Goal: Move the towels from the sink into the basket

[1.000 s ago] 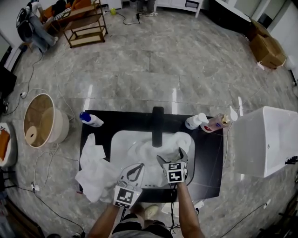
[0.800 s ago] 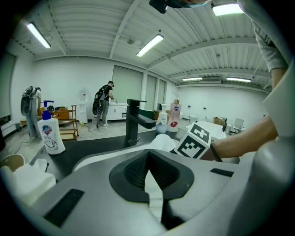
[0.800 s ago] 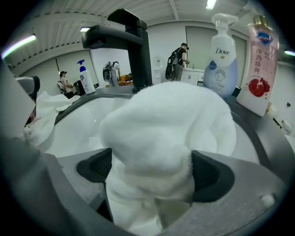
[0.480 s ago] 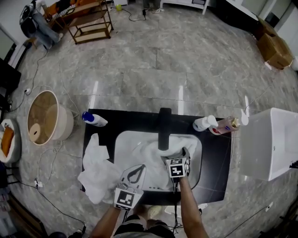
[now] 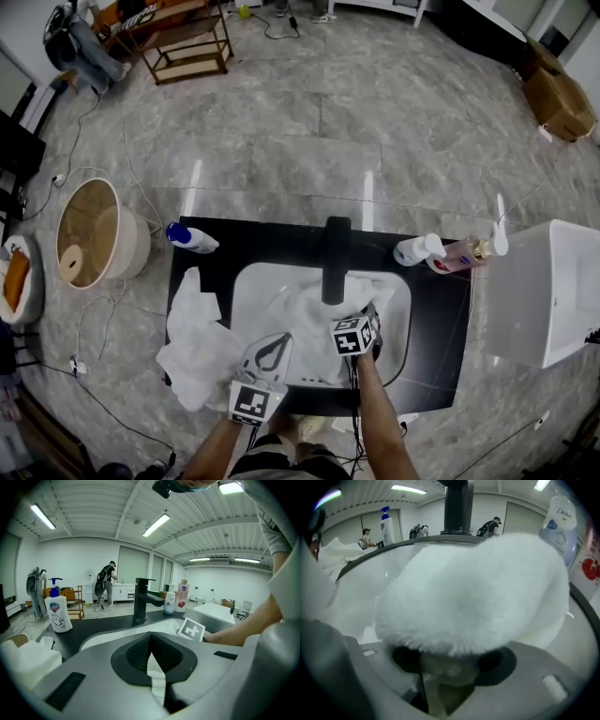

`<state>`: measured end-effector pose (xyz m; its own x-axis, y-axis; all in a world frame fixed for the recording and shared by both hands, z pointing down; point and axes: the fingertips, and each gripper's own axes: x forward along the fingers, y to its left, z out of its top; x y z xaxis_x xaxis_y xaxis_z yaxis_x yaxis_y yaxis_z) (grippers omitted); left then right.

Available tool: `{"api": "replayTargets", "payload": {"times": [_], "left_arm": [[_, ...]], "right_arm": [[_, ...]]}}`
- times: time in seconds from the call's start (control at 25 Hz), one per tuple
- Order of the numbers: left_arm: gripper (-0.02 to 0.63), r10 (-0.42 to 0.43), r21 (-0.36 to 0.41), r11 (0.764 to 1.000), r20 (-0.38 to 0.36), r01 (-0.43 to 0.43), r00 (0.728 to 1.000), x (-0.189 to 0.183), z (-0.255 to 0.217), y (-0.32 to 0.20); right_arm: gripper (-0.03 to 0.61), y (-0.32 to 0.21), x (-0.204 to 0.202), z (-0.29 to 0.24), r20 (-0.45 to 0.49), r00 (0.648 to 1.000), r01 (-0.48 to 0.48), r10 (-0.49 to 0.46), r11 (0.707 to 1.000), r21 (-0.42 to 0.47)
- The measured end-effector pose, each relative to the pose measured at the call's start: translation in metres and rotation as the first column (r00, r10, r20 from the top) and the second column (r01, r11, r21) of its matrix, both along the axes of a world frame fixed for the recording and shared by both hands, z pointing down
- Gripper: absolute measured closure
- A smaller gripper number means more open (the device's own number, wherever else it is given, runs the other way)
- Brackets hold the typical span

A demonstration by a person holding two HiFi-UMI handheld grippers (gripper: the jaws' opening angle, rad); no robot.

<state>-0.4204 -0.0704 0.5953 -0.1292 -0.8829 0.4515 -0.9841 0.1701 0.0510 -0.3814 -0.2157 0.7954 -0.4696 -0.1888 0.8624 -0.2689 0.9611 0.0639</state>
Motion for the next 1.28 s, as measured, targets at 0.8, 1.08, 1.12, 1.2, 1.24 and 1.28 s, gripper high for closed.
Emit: {"api": "replayTargets", "payload": {"times": [0.8, 1.08, 1.12, 1.2, 1.24, 1.28], "left_arm": [[0.604, 0.027, 0.054, 0.998, 0.048, -0.029, 0.998, 0.002, -0.043, -0.004], [0.604, 0.056, 0.09, 0.994, 0.083, -0.063, 0.995, 0.014, -0.077, -0.007], [0.604, 0.062, 0.095, 0.993, 0.088, -0.07, 0.994, 0.016, -0.081, -0.008], [0.604, 0.08, 0.106, 0.99, 0.1, -0.091, 0.992, 0.022, -0.091, -0.011], [0.604, 0.092, 0.112, 0.988, 0.107, -0.104, 0.99, 0.025, -0.096, -0.013], [0.604, 0.103, 0.118, 0.986, 0.115, -0.117, 0.988, 0.028, -0.103, -0.015]], "right_arm": [[0.424, 0.008, -0.001, -0.087, 0.269, 0.959, -0.08, 0.089, 0.996, -0.043], [0.425, 0.01, 0.017, -0.139, 0.35, 0.927, -0.136, 0.133, 0.991, -0.016], [0.425, 0.01, 0.021, -0.148, 0.362, 0.922, -0.143, 0.137, 0.99, -0.009], [0.425, 0.01, 0.028, -0.166, 0.388, 0.91, -0.162, 0.147, 0.987, 0.004], [0.425, 0.009, 0.032, -0.176, 0.402, 0.903, -0.173, 0.154, 0.985, 0.012], [0.425, 0.007, 0.037, -0.186, 0.415, 0.895, -0.186, 0.161, 0.982, 0.02]]}}
